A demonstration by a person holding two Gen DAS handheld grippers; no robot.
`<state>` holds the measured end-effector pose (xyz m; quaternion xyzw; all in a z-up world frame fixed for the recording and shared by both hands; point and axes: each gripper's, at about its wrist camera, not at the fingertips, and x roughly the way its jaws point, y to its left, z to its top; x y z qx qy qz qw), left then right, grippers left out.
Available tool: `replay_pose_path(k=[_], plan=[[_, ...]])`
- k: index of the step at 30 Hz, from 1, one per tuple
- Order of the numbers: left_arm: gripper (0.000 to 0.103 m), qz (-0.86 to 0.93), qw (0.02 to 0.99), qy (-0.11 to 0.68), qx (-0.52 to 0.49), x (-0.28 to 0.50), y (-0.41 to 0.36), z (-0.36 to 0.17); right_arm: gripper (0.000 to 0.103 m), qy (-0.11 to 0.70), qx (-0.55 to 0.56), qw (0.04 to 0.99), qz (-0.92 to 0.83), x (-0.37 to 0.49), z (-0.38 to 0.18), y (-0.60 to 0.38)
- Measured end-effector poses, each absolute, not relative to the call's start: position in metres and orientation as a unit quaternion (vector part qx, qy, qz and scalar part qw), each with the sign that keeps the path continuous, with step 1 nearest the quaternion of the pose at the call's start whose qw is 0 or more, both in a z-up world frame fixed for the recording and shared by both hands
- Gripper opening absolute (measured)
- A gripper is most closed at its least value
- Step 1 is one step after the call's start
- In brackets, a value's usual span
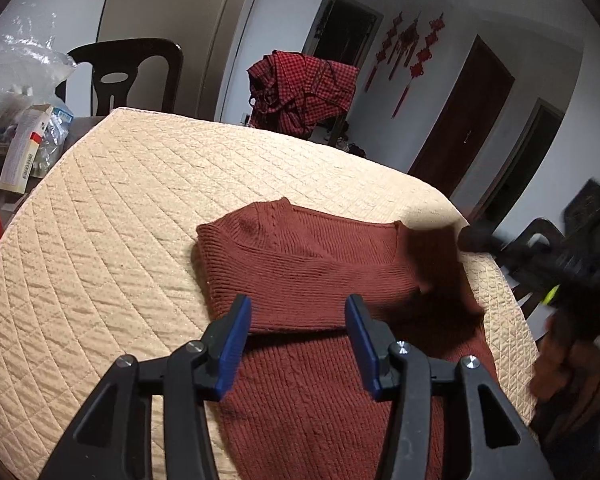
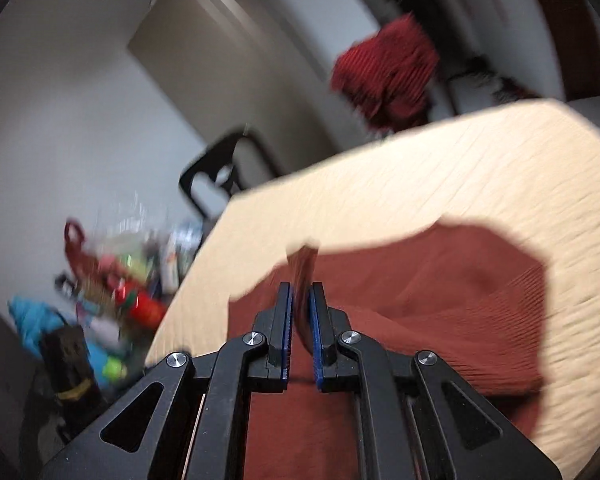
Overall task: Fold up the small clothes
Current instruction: 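Fold the gripped sleeve across the sweater body with the right tool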
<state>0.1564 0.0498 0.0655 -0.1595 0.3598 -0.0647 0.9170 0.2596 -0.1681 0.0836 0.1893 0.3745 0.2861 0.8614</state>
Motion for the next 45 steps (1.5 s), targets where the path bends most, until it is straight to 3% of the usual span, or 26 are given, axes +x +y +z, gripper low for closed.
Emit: replay_pose_path(k=[1,3,5,9,16,19,25,27,29,37,45], plan=[[0.052,-0.064,0.916,0.361,-0.163,0.157,0.052,0.065,0.01,0.387,0.184,0.853,0.298,0.261,0.076,-0.158],[0.052,-0.063,0.913,0.364,-0.171,0.158,0.056,0.062,0.029,0.421,0.165,0.831,0.324,0.26,0.056,-0.139],[0.052,-0.064,0.911,0.367,-0.178,0.159,0.06,0.06,0.032,0.428,0.146,0.825,0.339,0.251,0.049,-0.133],[0.052,-0.093,0.898,0.376,-0.209,0.164,0.058,0.056,0.032,0.401,0.15,0.842,0.33,0.236,0.056,-0.17],[0.05,-0.164,0.879,0.41,-0.178,0.187,0.003,0.05,0.032,0.396,0.153,0.877,0.225,0.24,0.057,-0.244],[0.038,-0.167,0.867,0.439,-0.164,0.2,-0.017,0.034,0.032,0.399,0.161,0.882,0.191,0.244,0.049,-0.263],[0.028,-0.156,0.85,0.479,-0.152,0.208,-0.035,0.011,0.032,0.397,0.192,0.88,0.174,0.245,0.043,-0.287],[0.012,-0.168,0.846,0.479,-0.162,0.208,-0.035,0.011,0.032,0.396,0.195,0.88,0.173,0.244,0.042,-0.292],[0.008,-0.17,0.847,0.477,-0.162,0.208,-0.036,0.013,0.032,0.396,0.198,0.88,0.172,0.246,0.041,-0.295],[0.008,-0.222,0.903,0.345,-0.129,0.198,-0.046,0.104,0.032,0.396,0.207,0.878,0.171,0.245,0.035,-0.302],[0.008,-0.151,0.877,0.437,-0.13,0.216,-0.015,0.031,0.032,0.42,0.183,0.874,0.161,0.245,0.021,-0.297]])
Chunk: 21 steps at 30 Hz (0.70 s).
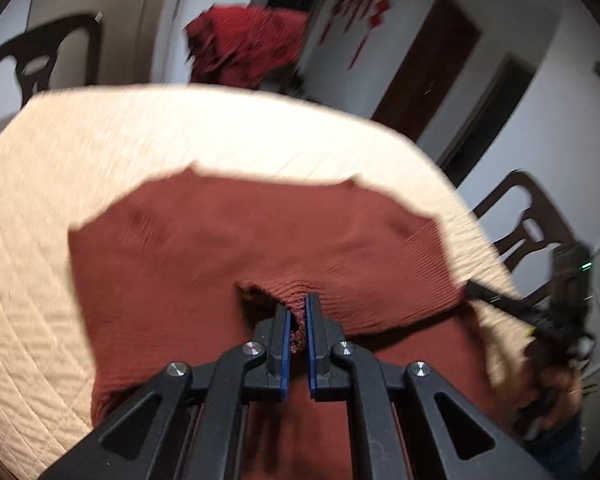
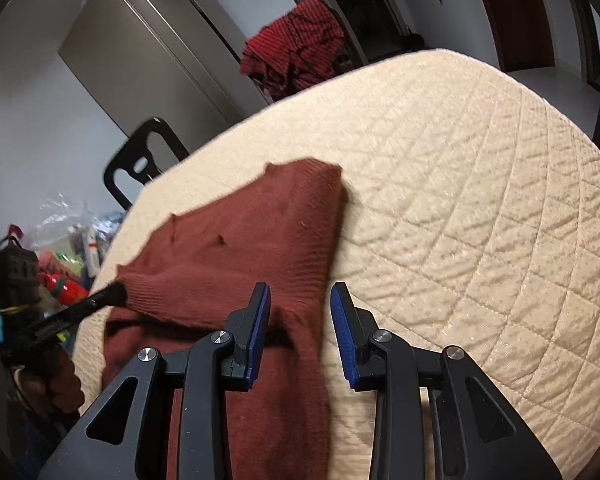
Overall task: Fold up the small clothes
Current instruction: 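Fold the gripped sleeve across the sweater body with the right tool, then release the sleeve and smooth it flat with the right tool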
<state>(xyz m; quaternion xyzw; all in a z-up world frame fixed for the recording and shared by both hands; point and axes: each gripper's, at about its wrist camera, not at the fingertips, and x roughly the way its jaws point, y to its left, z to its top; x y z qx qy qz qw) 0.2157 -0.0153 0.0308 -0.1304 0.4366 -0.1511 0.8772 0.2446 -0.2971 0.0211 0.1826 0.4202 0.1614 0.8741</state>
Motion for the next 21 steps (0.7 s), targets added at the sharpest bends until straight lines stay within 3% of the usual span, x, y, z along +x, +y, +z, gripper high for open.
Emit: replay_pose_path(k=[3,4,5,13,18,21], plan=[[0.013,-0.149,0.873,0.446,-0.13,0.212,-0.014,0.022,0.028,0.419,0.177,0.876,0.162,0.246,0.022,-0.297],[0.013,-0.146,0.876,0.442,-0.123,0.21,-0.012,0.025,0.022,0.414,0.172,0.879,0.16,0.245,0.026,-0.296],[0.013,-0.144,0.88,0.438,-0.118,0.208,-0.011,0.029,0.009,0.409,0.165,0.883,0.162,0.245,0.03,-0.294],[0.026,-0.144,0.9,0.398,-0.107,0.211,-0.011,0.063,0.008,0.412,0.124,0.883,0.187,0.267,0.042,-0.272],[0.026,-0.131,0.871,0.466,-0.079,0.234,-0.031,0.02,0.004,0.446,0.102,0.873,0.167,0.289,0.014,-0.274],[0.026,-0.131,0.875,0.459,-0.08,0.232,-0.027,0.022,0.005,0.444,0.102,0.876,0.155,0.287,0.02,-0.279]])
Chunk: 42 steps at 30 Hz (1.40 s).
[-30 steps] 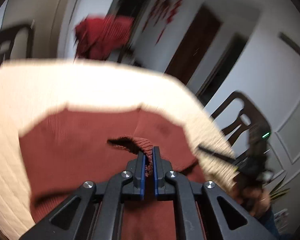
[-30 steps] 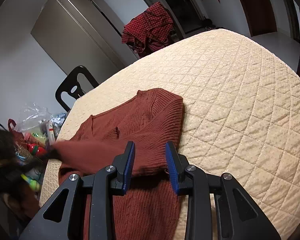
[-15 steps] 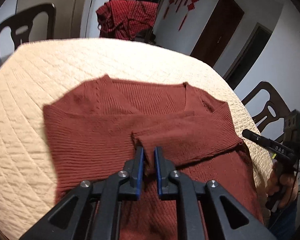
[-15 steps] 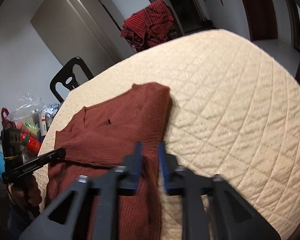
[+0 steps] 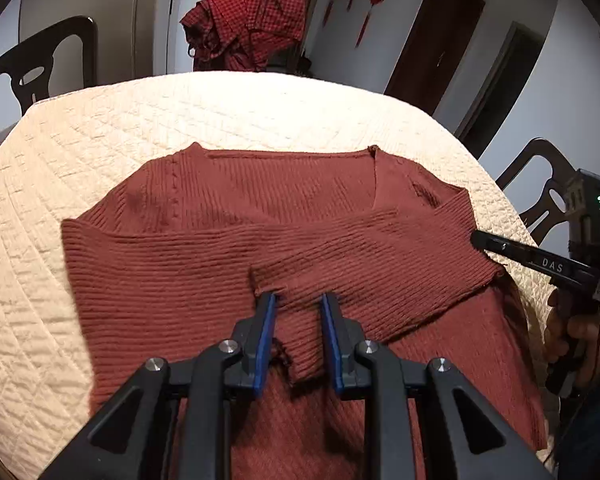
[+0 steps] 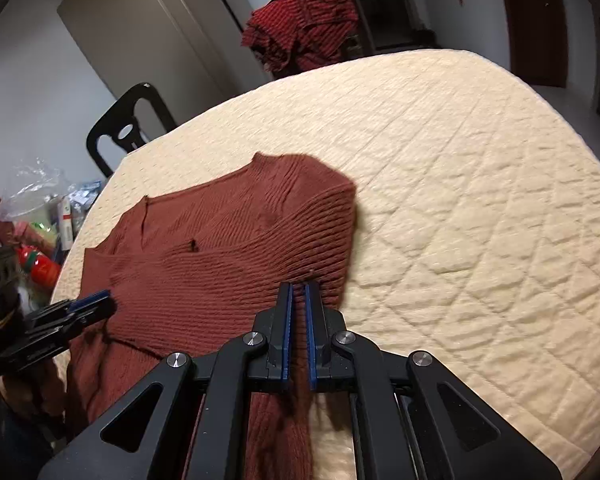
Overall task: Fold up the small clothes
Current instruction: 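Release the sleeve and smooth it flat with the right tool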
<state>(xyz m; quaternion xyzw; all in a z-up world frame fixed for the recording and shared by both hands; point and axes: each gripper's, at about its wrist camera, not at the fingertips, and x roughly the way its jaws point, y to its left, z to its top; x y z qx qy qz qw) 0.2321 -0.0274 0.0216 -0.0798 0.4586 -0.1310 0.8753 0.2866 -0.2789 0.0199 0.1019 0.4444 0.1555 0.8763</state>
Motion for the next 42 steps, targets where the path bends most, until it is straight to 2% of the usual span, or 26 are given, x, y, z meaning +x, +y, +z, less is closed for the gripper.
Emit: replay_pose_path(k=[1,4,9,10,11,12,17,22,28,32,36,42], plan=[[0.027,-0.129,0.875,0.457,-0.089,0.233,-0.024,0.024,0.005,0.441,0.088,0.88,0.152,0.285,0.023,-0.277],[0.042,-0.115,0.882,0.447,-0.089,0.24,-0.018,0.029,0.007,0.43,0.095,0.881,0.171,0.282,0.031,-0.274],[0.043,-0.108,0.878,0.46,-0.08,0.255,-0.021,0.017,0.007,0.42,0.092,0.885,0.181,0.29,0.038,-0.269],[0.039,-0.107,0.883,0.453,-0.064,0.251,-0.026,0.018,0.007,0.423,0.095,0.883,0.181,0.294,0.035,-0.269],[0.014,-0.108,0.886,0.448,-0.051,0.249,-0.03,0.019,0.007,0.427,0.097,0.881,0.177,0.298,0.032,-0.271],[0.005,-0.116,0.886,0.446,-0.048,0.247,-0.033,0.021,0.007,0.43,0.099,0.88,0.173,0.301,0.029,-0.271],[0.006,-0.121,0.908,0.399,-0.037,0.244,-0.036,0.038,0.007,0.432,0.12,0.879,0.161,0.312,0.019,-0.281],[0.009,-0.111,0.895,0.431,-0.028,0.26,-0.035,0.019,0.007,0.432,0.12,0.879,0.16,0.313,0.019,-0.281],[0.011,-0.113,0.9,0.42,-0.039,0.239,-0.029,0.039,0.007,0.423,0.107,0.882,0.179,0.285,0.036,-0.275],[0.025,-0.136,0.899,0.412,-0.049,0.218,-0.034,0.045,0.007,0.434,0.064,0.879,0.187,0.262,0.031,-0.263],[0.025,-0.139,0.89,0.433,-0.039,0.219,-0.047,0.021,0.006,0.442,0.078,0.876,0.178,0.261,0.018,-0.273],[0.026,-0.132,0.893,0.429,-0.046,0.204,-0.047,0.034,0.008,0.434,0.072,0.882,0.167,0.245,0.033,-0.275]])
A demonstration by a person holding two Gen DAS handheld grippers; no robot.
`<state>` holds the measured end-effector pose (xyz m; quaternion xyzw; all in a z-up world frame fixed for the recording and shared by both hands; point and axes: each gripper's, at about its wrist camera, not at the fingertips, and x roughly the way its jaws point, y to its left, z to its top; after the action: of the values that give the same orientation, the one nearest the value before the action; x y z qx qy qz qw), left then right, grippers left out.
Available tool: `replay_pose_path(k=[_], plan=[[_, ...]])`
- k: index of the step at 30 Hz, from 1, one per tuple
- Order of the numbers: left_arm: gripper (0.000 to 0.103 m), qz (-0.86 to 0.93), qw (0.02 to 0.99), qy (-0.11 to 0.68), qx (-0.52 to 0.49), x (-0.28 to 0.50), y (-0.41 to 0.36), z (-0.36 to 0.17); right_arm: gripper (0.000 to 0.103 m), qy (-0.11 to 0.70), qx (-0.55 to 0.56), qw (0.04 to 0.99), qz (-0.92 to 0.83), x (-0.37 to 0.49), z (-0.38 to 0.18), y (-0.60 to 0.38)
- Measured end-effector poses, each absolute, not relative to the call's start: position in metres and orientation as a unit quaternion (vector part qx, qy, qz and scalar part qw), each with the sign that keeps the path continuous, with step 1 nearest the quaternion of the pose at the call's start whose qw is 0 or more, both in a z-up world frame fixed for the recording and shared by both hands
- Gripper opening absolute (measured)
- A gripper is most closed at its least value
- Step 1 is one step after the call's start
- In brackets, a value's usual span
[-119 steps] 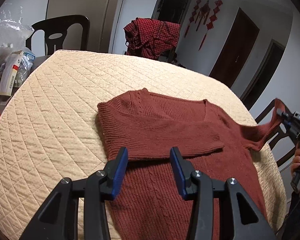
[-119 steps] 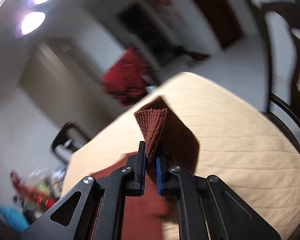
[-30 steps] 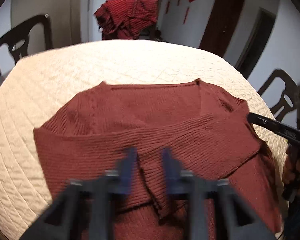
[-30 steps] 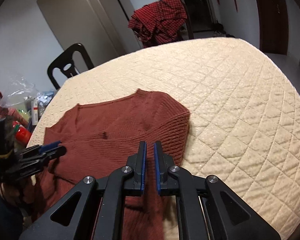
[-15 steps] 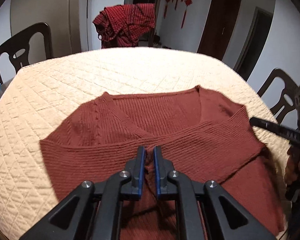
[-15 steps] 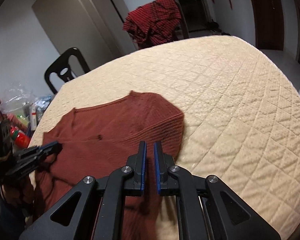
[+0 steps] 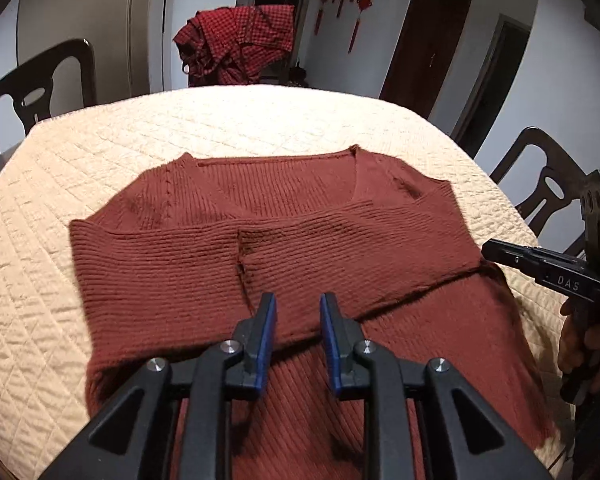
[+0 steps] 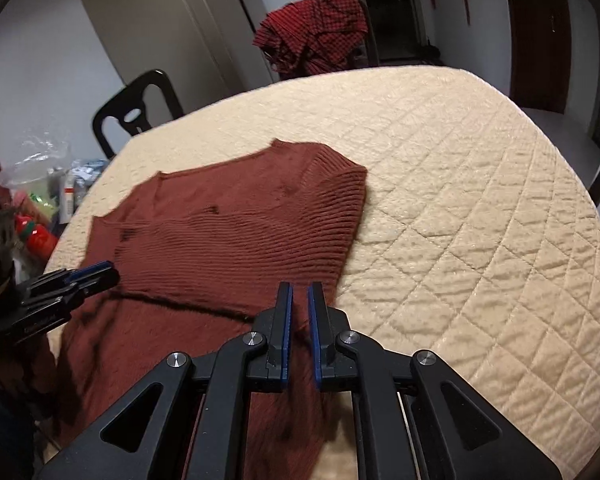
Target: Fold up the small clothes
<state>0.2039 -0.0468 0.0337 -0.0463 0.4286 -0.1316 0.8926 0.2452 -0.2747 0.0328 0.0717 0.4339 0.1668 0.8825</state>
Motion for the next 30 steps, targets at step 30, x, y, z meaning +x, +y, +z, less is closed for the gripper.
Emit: replay_pose_path(k=[30], plan=[[0.053,-0.059,0.904,0.416,-0.075,0.074,-0.011,0.035,0.046,0.43,0.078,0.872,0.221,0.115,0.034,-0.271]])
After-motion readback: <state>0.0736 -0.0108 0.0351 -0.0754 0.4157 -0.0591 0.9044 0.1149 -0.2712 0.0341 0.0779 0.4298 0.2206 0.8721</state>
